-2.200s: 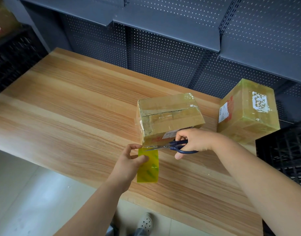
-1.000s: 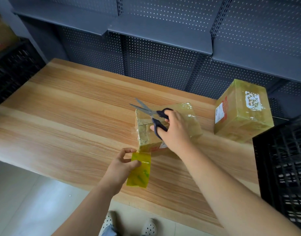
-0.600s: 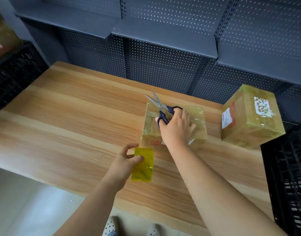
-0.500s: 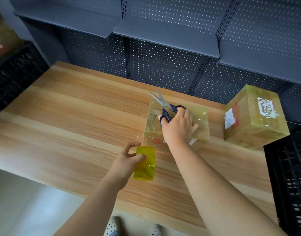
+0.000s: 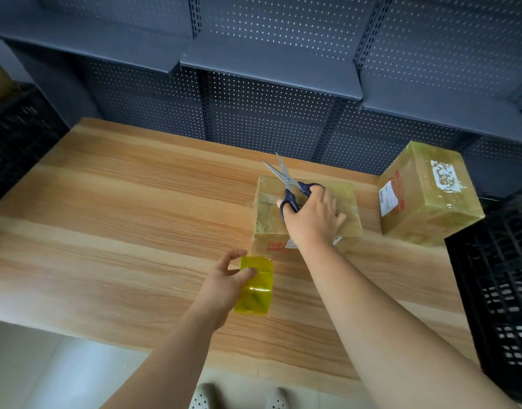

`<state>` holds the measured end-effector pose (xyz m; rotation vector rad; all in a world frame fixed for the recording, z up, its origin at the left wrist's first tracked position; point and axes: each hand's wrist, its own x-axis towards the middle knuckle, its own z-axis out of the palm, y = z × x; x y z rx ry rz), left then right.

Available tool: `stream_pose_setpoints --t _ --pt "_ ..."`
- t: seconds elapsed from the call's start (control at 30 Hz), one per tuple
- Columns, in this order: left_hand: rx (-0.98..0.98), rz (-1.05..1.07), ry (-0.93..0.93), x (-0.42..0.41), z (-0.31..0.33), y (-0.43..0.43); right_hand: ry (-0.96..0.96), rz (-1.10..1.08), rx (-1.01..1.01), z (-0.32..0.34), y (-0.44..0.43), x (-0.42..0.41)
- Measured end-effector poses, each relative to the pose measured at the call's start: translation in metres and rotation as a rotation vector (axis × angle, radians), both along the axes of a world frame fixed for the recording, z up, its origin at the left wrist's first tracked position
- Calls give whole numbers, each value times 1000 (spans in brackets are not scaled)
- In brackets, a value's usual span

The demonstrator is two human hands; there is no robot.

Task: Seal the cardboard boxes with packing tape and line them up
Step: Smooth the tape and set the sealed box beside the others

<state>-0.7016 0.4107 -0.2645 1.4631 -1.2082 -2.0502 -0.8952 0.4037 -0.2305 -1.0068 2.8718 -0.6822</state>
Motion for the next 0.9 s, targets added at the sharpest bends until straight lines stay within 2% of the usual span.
stream_pose_setpoints --t 0.33,0.63,0.73,0.8,0.87,0.9 --pt "78 1 -33 -6 -6 -5 38 -34 22 0 -4 2" --pt "9 -20 -112 -10 -3 -15 44 -61 63 1 -9 3" --pt "0 -28 -54 -3 -2 -12 -50 -58 44 6 -11 1" --pt "12 -28 5 3 1 -8 -191 -26 -91 20 -3 -3" --pt "26 -32 51 7 3 -5 -379 112 -195 44 22 -8" --pt "33 -36 69 7 4 -5 -480 236 -157 57 41 -12"
